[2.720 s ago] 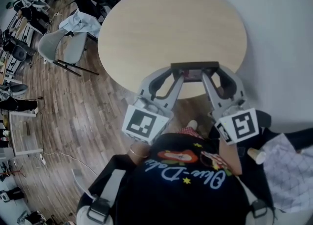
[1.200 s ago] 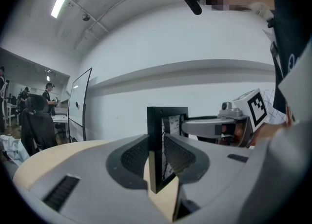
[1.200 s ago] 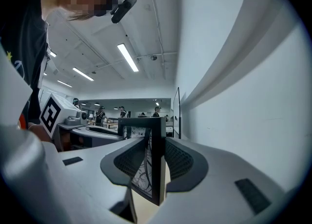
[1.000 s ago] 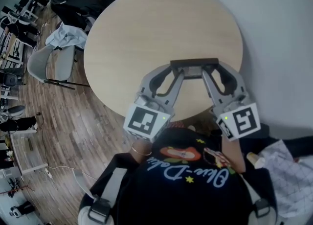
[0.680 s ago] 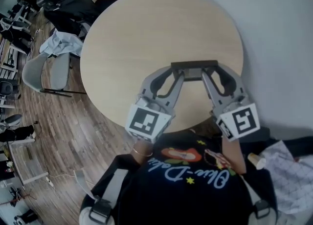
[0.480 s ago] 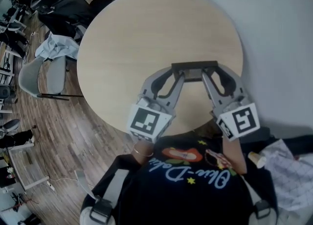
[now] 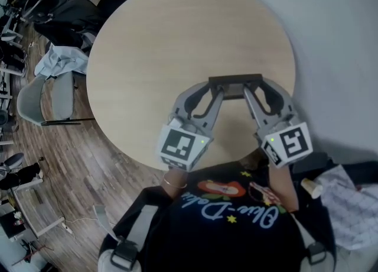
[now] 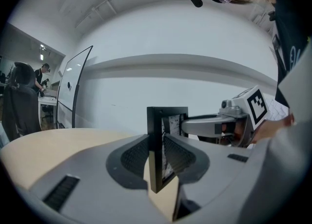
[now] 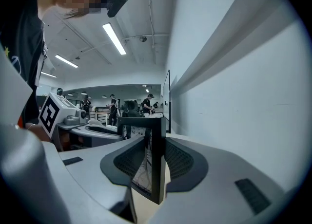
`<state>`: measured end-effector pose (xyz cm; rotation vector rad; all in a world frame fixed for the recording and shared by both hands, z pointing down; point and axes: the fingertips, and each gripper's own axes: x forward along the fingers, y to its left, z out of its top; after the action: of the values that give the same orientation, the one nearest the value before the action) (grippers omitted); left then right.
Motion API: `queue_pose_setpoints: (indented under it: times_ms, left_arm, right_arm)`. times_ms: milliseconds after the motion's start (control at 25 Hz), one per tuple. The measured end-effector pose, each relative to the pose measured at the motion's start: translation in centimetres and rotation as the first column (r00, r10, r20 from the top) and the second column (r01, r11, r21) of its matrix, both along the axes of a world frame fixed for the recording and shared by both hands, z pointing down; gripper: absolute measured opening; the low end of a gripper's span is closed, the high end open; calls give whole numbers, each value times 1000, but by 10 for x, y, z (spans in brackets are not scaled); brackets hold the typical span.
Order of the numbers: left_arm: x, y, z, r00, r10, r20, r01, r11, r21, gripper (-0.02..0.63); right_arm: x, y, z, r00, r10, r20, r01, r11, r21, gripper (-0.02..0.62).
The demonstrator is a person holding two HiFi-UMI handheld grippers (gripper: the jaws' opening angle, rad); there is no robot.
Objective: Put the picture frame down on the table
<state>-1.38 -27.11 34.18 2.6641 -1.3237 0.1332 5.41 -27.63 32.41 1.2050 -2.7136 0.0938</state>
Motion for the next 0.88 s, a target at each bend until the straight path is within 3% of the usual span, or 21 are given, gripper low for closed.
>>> queue_pose_setpoints:
  times_ms: [240, 880]
  left_arm:
    - [-12, -18, 22, 999, 20, 39, -19, 999, -35, 80]
    - [-10, -48, 81, 994, 99, 56, -86, 978, -192, 80]
  right_arm:
    - [-11, -18, 20, 1000, 5, -16, -6, 998, -58, 103]
    - [-4, -50, 81, 996, 36, -80, -49, 985, -166, 103]
